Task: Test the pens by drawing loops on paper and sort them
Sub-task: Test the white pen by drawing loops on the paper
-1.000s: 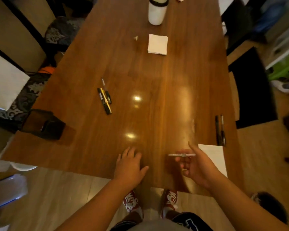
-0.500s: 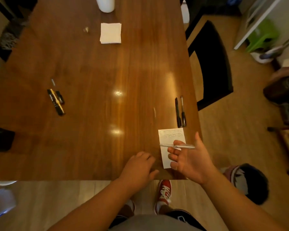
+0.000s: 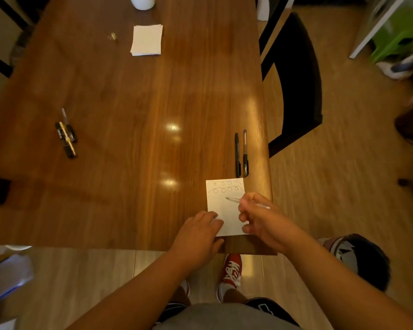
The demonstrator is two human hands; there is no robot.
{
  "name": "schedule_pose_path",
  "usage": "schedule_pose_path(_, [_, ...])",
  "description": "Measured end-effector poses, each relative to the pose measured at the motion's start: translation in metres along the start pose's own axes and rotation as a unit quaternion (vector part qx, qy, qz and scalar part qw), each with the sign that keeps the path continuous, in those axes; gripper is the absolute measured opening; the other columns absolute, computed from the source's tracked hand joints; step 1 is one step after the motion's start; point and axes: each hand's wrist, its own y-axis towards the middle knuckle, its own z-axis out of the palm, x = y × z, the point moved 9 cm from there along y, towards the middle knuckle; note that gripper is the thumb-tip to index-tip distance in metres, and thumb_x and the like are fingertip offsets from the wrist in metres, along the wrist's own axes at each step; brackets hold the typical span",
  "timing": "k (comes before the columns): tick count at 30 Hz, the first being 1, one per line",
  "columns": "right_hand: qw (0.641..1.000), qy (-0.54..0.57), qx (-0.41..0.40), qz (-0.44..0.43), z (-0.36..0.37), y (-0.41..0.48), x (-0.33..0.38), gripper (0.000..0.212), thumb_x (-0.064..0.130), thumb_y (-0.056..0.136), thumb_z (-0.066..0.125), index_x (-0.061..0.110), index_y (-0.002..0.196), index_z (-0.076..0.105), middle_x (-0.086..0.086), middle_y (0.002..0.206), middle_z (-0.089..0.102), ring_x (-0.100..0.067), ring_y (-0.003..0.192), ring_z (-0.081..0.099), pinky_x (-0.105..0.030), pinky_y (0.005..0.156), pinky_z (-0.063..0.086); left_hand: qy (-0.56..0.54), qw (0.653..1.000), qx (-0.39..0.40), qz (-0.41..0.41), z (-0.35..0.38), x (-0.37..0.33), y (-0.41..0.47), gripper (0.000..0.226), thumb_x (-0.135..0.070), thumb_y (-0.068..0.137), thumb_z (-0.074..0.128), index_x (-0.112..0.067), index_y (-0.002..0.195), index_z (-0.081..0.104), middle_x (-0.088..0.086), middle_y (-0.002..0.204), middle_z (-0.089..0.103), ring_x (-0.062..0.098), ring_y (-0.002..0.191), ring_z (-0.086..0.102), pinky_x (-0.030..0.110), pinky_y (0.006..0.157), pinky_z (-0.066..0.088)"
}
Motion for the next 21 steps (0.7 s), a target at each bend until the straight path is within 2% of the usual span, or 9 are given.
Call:
schedule_pose_path(2, [0.981, -0.161, -0.077, -0.078, -0.008, 0.001, 0.013, 0.02, 0.042, 0.088, 0.067, 0.024, 0.094, 0.06, 0.003, 0.087, 0.064, -0.018, 0.07, 0.057, -0.022, 0.059, 0.049, 0.016, 1.0, 0.003, -0.001, 0.004, 0.001, 0.0, 0.05, -0.046, 0.095, 0.048, -0.028, 0.141, 0.037, 0.0, 0.15, 0.036, 0.02, 0.136, 0.03, 0.038, 0.11, 0.029])
schedule_pose_path(3, [0.97, -0.193, -0.103, -0.104, -0.009, 0.001, 0.016, 0.014, 0.04, 0.092, 0.061, 0.026, 0.091, 0.059, 0.007, 0.08, 0.064, -0.016, 0.065, 0.057, -0.02, 0.056, 0.049, 0.024, 1.0, 0.006, -0.002, 0.006, 0.002, 0.0, 0.05, -0.046, 0.096, 0.047, -0.029, 0.142, 0.035, 0.001, 0.152, 0.033, 0.021, 0.138, 0.029, 0.038, 0.112, 0.027])
schedule_pose_path(6, [0.963, -0.194, -0.135, -0.132, -0.004, 0.004, 0.02, 0.017, 0.045, 0.097, 0.049, 0.035, 0.096, 0.063, 0.006, 0.068, 0.063, -0.013, 0.059, 0.056, -0.019, 0.051, 0.047, 0.043, 0.999, 0.015, 0.004, 0.011, 0.006, 0.001, 0.051, -0.045, 0.097, 0.045, -0.031, 0.144, 0.032, 0.003, 0.154, 0.03, 0.025, 0.141, 0.025, 0.041, 0.113, 0.024])
schedule_pose_path(8, [0.955, -0.219, -0.142, -0.143, 0.002, 0.007, 0.02, 0.028, 0.057, 0.093, 0.045, 0.039, 0.098, 0.066, 0.009, 0.072, 0.066, -0.011, 0.064, 0.062, -0.019, 0.057, 0.051, 0.053, 0.998, 0.018, 0.016, 0.013, 0.006, 0.001, 0.051, -0.043, 0.097, 0.045, -0.033, 0.145, 0.031, 0.005, 0.154, 0.03, 0.027, 0.141, 0.024, 0.043, 0.113, 0.024])
schedule_pose_path(10, [0.946, -0.238, -0.151, -0.159, 0.008, 0.009, 0.021, 0.027, 0.057, 0.092, 0.047, 0.039, 0.093, 0.067, 0.016, 0.078, 0.068, -0.009, 0.075, 0.066, -0.02, 0.065, 0.053, 0.055, 0.998, 0.014, 0.024, 0.013, 0.006, 0.002, 0.049, -0.042, 0.098, 0.044, -0.032, 0.145, 0.034, 0.006, 0.153, 0.031, 0.027, 0.141, 0.024, 0.043, 0.113, 0.024])
schedule_pose_path(14, [0.922, -0.297, -0.164, -0.189, 0.015, 0.017, 0.024, 0.006, 0.03, 0.094, 0.063, 0.033, 0.089, 0.062, 0.026, 0.089, 0.063, -0.005, 0.084, 0.065, -0.017, 0.066, 0.053, 0.041, 0.998, 0.006, 0.046, 0.012, 0.002, 0.005, 0.048, -0.043, 0.095, 0.049, -0.026, 0.14, 0.043, 0.006, 0.154, 0.029, 0.026, 0.143, 0.021, 0.042, 0.114, 0.016])
schedule_pose_path(18, [0.912, -0.318, -0.161, -0.201, 0.022, 0.02, 0.026, 0.014, 0.022, 0.091, 0.067, 0.033, 0.086, 0.06, 0.026, 0.087, 0.06, 0.018, 0.089, 0.055, -0.004, 0.057, 0.046, 0.036, 0.997, 0.013, 0.065, 0.014, -0.005, 0.008, 0.052, -0.042, 0.095, 0.049, -0.021, 0.142, 0.04, 0.006, 0.152, 0.032, 0.025, 0.142, 0.023, 0.041, 0.115, 0.018])
schedule_pose_path(21, [0.908, -0.333, -0.167, -0.193, 0.022, 0.024, 0.026, 0.014, 0.017, 0.09, 0.067, 0.03, 0.088, 0.062, 0.023, 0.086, 0.061, 0.006, 0.082, 0.06, -0.002, 0.054, 0.042, 0.044, 0.996, 0.008, 0.076, 0.01, -0.009, 0.01, 0.051, -0.039, 0.095, 0.05, -0.025, 0.142, 0.036, 0.006, 0.147, 0.037, 0.025, 0.137, 0.029, 0.042, 0.112, 0.027])
